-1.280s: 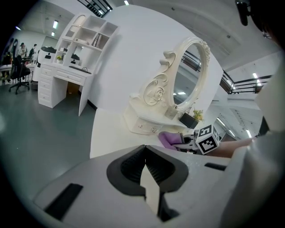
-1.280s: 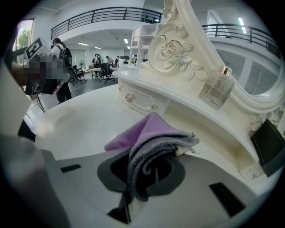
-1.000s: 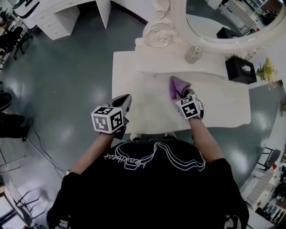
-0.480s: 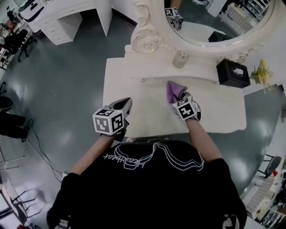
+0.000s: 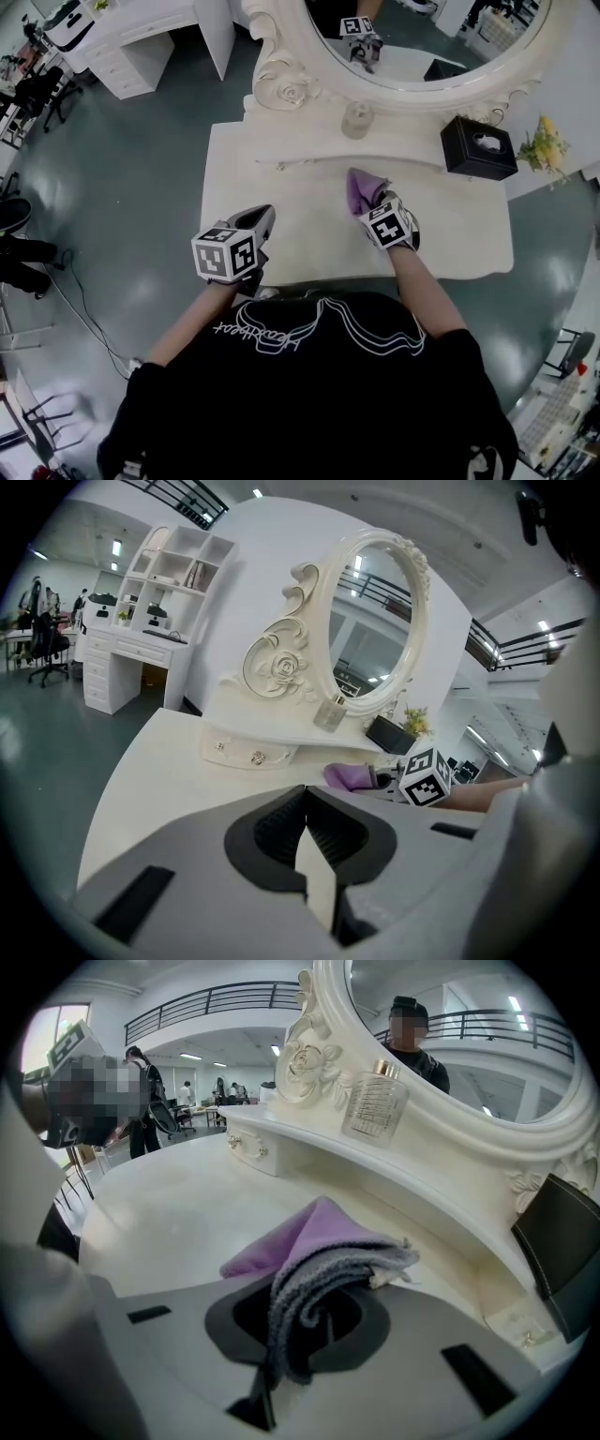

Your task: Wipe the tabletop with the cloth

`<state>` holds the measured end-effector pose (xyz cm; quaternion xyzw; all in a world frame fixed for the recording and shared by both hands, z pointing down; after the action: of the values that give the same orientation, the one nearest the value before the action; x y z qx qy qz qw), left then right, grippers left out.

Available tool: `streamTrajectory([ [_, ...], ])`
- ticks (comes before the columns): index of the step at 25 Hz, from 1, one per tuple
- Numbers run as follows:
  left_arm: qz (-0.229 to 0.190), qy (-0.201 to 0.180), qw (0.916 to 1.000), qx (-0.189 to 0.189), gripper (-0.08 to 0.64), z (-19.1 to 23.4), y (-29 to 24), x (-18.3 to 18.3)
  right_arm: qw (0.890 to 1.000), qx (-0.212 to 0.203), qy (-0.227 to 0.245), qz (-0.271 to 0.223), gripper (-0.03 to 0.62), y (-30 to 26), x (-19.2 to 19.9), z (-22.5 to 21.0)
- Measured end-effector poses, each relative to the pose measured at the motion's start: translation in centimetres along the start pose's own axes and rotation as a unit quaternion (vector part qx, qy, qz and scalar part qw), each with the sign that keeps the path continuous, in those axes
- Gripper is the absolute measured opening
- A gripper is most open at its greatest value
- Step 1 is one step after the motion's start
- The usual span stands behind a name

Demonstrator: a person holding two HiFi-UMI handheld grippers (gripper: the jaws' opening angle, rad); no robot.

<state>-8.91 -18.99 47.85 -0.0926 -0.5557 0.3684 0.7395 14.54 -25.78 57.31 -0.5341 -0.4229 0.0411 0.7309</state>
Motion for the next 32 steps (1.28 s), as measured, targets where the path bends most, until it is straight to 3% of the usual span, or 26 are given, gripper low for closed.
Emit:
streamTrajectory([
  [14, -0.015, 0.026, 0.9991, -0.031, 0.005, -2.7, -1.0, -0.5, 1.000, -0.011, -0.005, -0.023, 0.046, 1.7, 2.8, -2.7],
  [32, 0.014, 0.007, 0.9996, -0.024, 0.005, -9.4, -4.1, 1.8, 0.999, 0.000, -0.022, -0.035, 0.046, 4.7, 7.5, -7.2],
])
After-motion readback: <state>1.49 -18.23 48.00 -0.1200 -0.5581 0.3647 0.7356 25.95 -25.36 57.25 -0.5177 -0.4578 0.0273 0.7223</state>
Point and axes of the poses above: the fingertips, and each gripper's own axes: y backward along the fingers, z to its left, x out of its underside, the point moved 2 cm from there along y, backward along the fingers, and after that the axes turned 8 degrees about -x, right-handed, at the moved point
